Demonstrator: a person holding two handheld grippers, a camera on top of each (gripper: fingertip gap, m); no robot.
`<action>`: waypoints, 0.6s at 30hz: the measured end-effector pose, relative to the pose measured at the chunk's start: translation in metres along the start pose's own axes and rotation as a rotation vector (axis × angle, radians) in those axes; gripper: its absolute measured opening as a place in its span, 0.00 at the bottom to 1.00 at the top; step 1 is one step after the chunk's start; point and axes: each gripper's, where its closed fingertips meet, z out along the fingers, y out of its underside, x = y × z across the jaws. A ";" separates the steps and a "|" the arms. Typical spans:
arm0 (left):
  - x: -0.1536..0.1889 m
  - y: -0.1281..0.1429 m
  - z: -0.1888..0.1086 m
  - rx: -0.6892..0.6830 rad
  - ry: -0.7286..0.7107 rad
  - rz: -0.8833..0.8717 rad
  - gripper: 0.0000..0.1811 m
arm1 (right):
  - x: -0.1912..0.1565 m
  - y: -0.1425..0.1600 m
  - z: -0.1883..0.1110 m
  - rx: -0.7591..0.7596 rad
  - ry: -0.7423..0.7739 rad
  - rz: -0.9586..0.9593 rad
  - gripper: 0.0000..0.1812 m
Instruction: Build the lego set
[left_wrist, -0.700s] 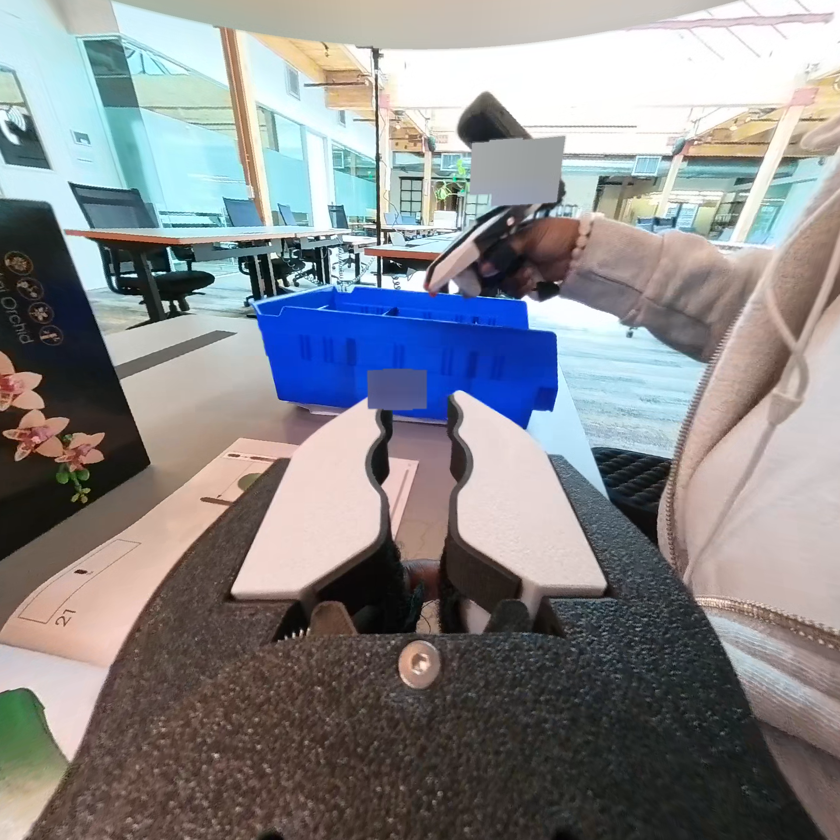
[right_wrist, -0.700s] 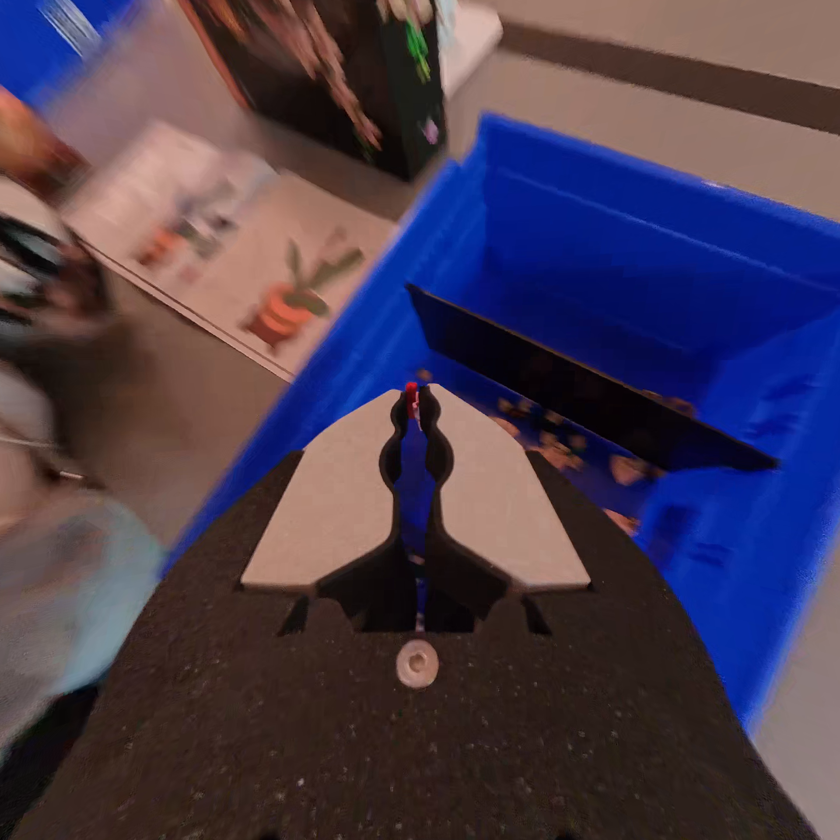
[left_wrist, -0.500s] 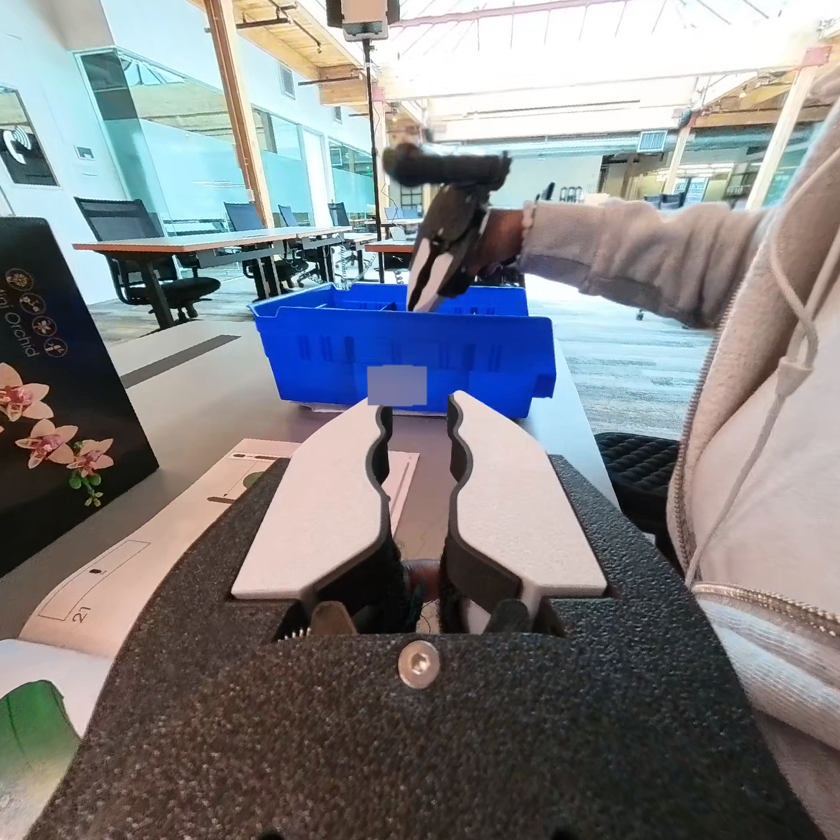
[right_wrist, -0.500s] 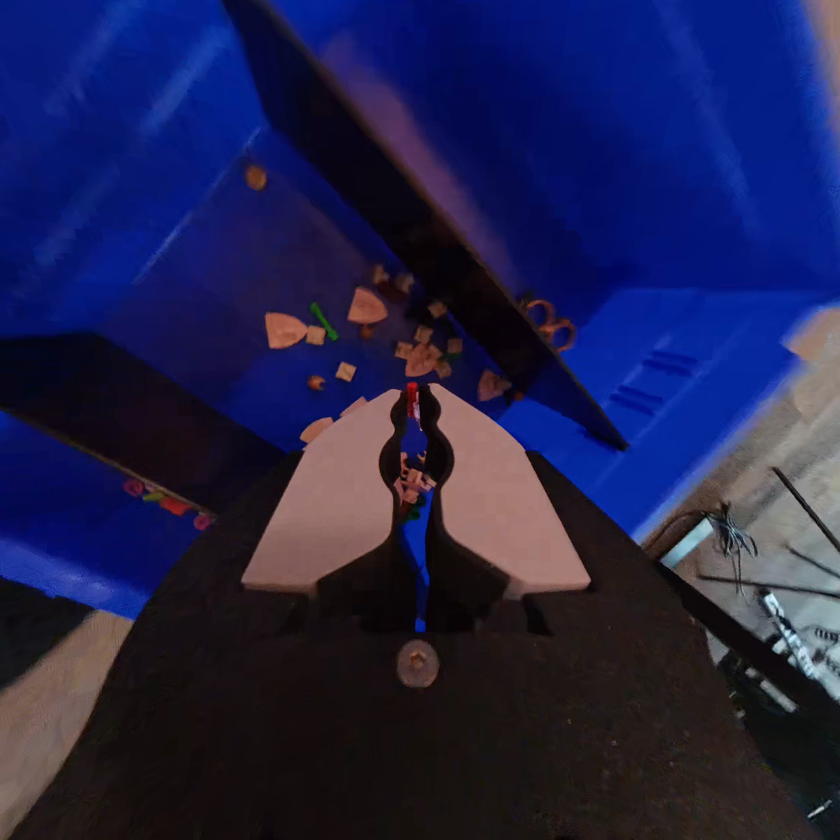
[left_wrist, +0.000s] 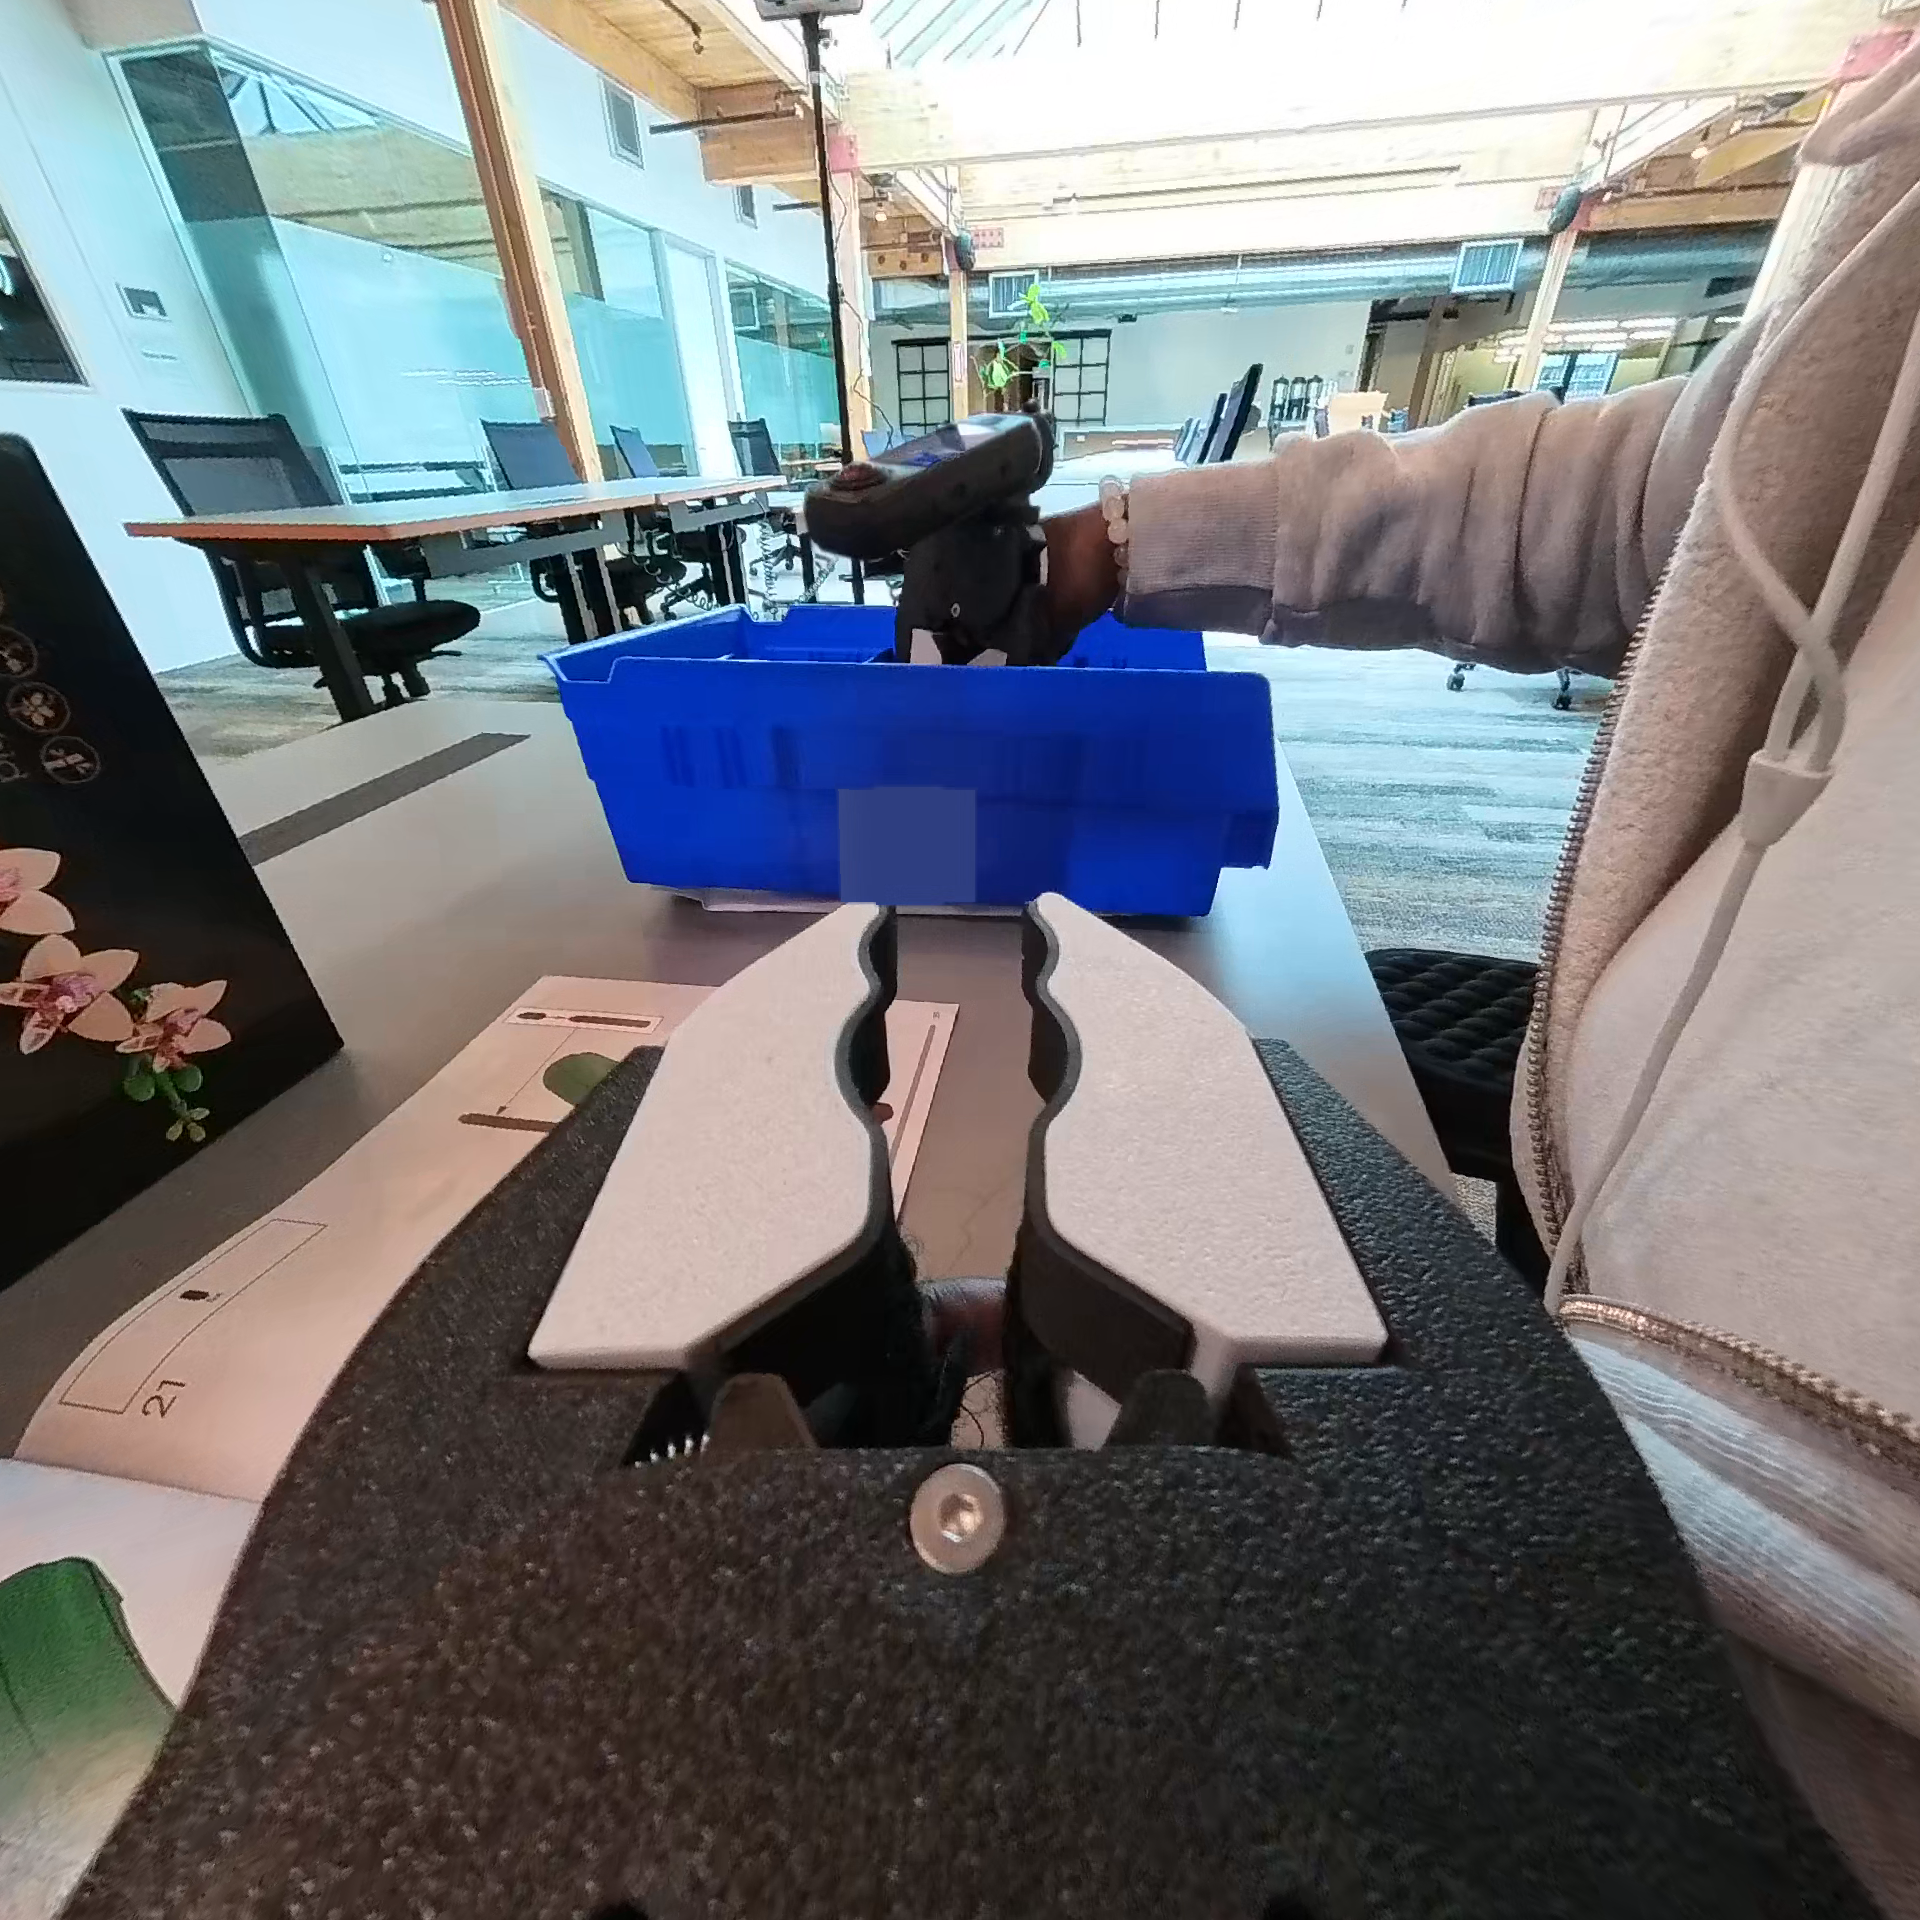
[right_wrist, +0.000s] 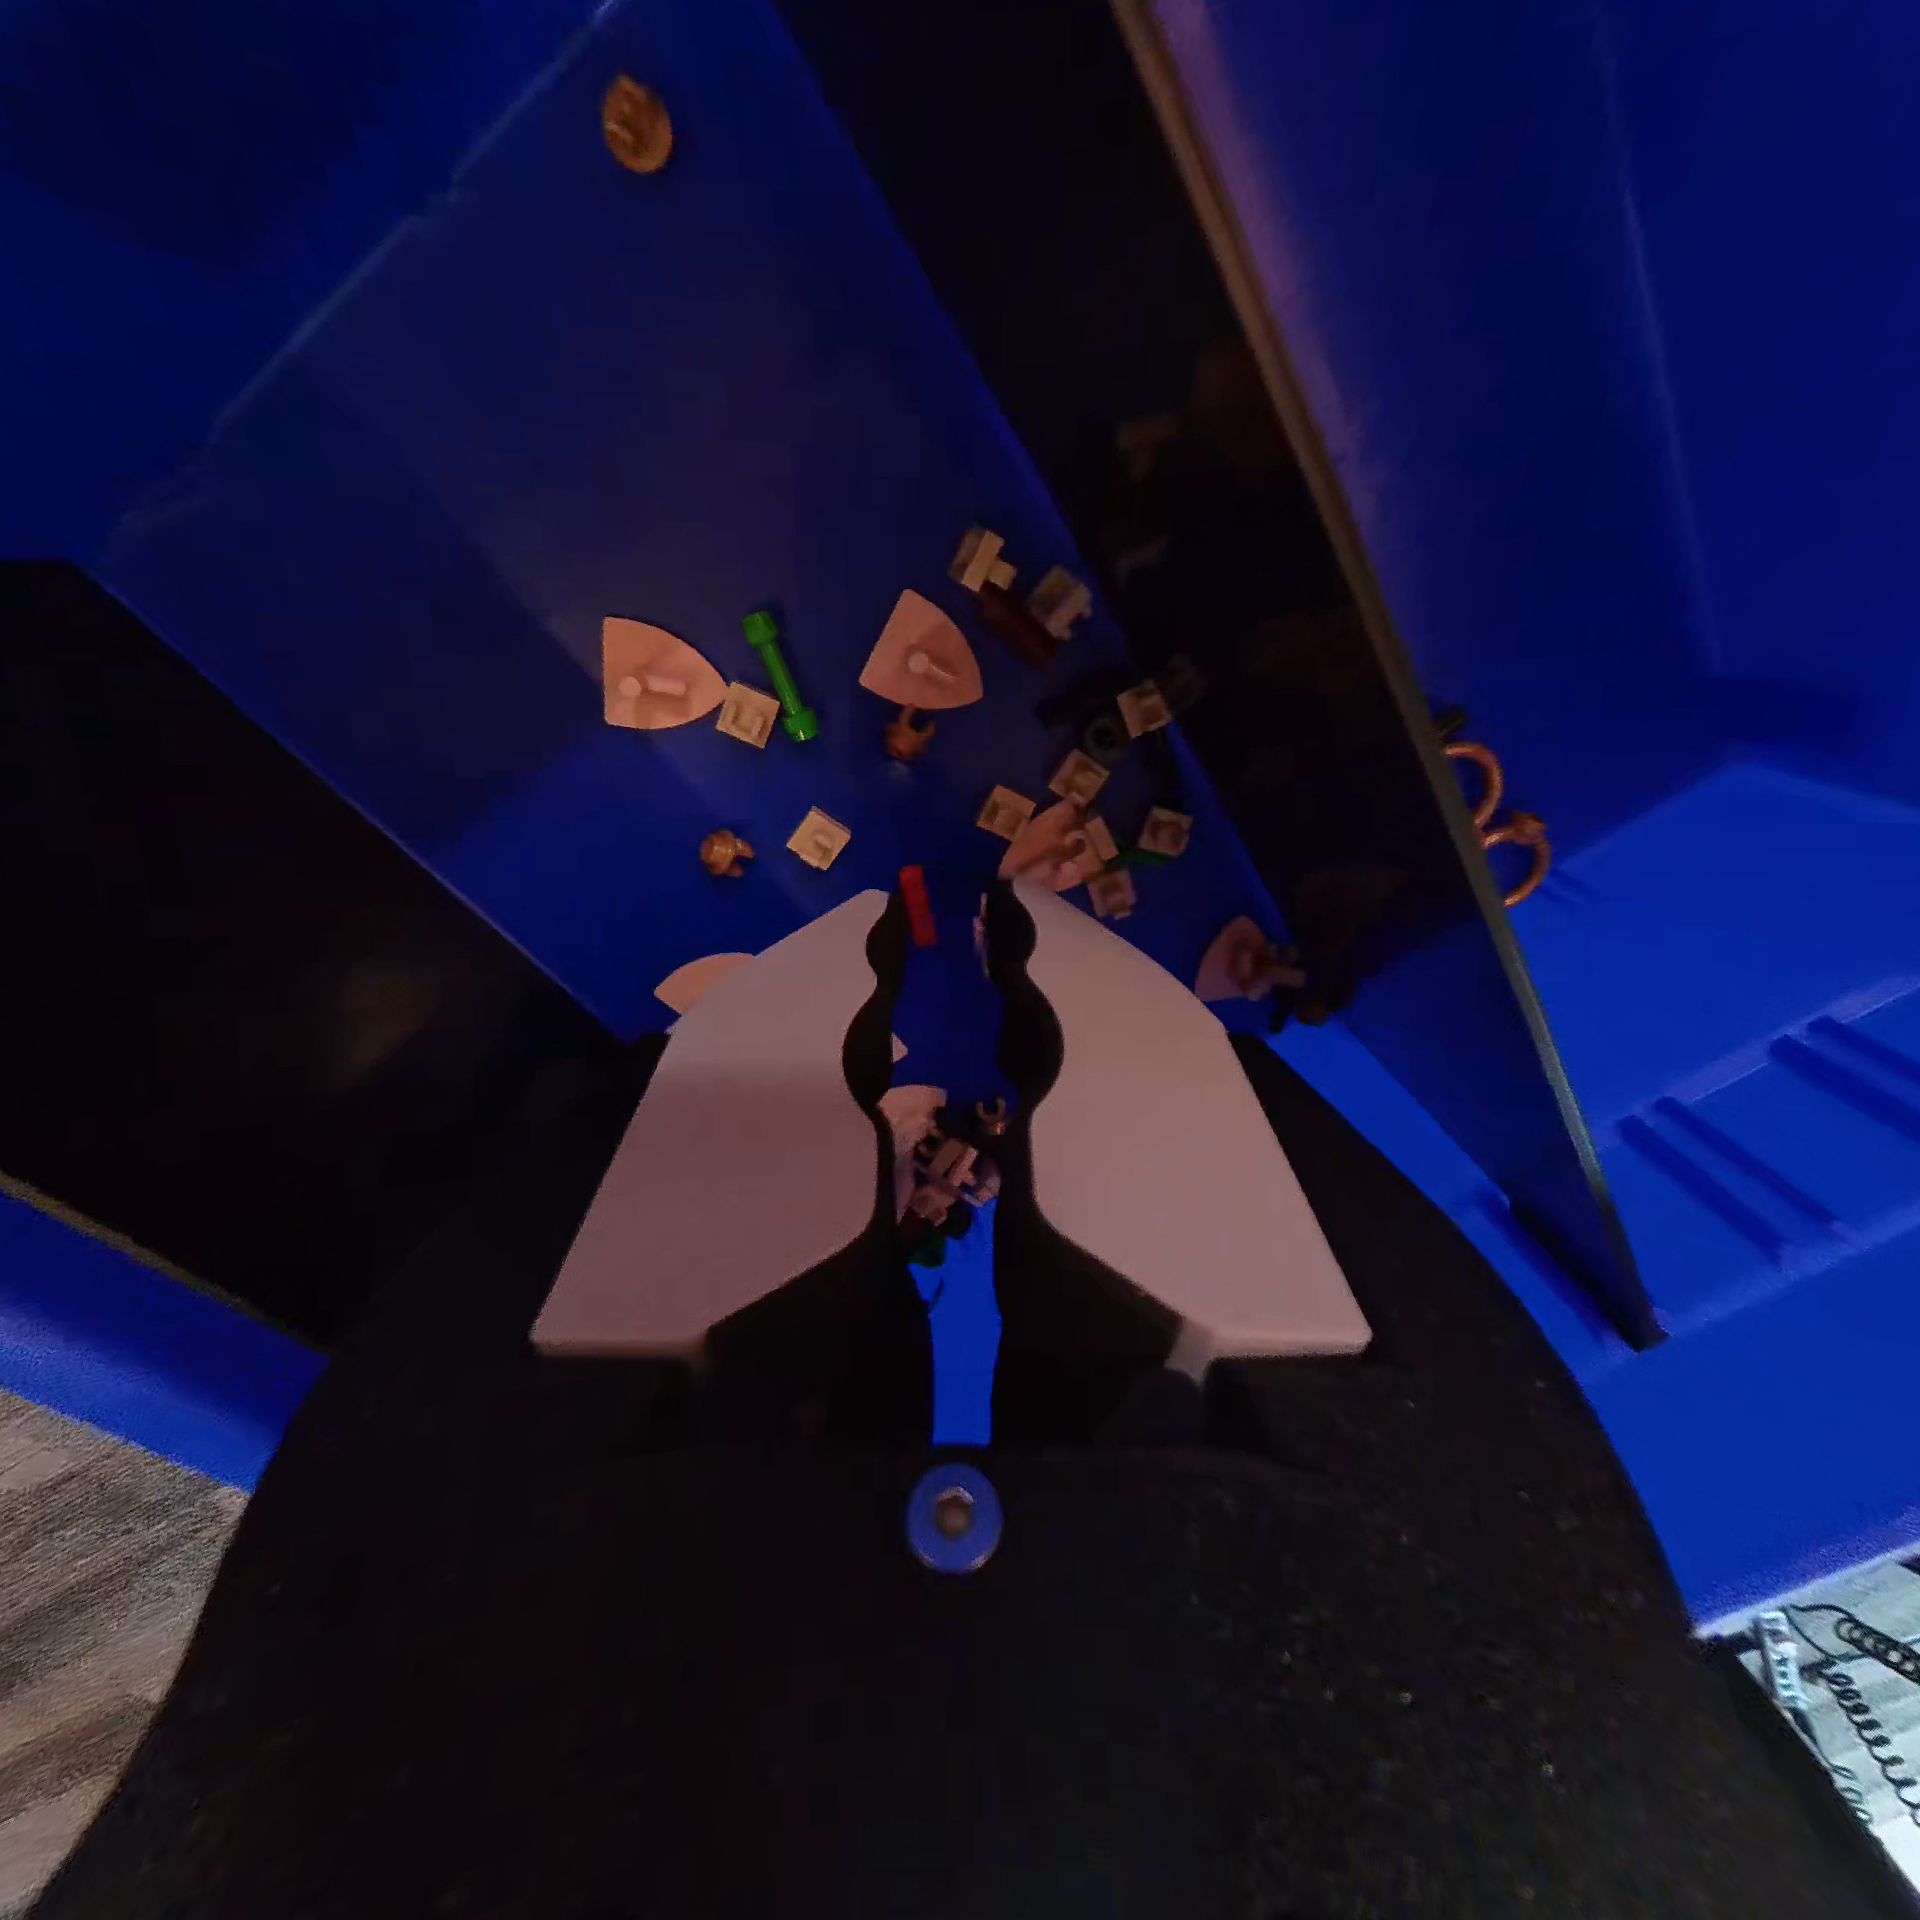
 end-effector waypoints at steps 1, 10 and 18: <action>0.000 0.000 0.000 0.000 0.000 -0.002 0.12 | 0.001 0.000 -0.001 -0.001 0.009 -0.011 0.09; -0.004 0.000 -0.002 0.007 -0.013 -0.014 0.12 | 0.004 -0.020 -0.042 0.222 0.009 0.126 0.17; -0.004 0.001 -0.002 0.008 -0.005 -0.029 0.12 | 0.017 -0.020 -0.097 0.605 0.111 0.331 0.15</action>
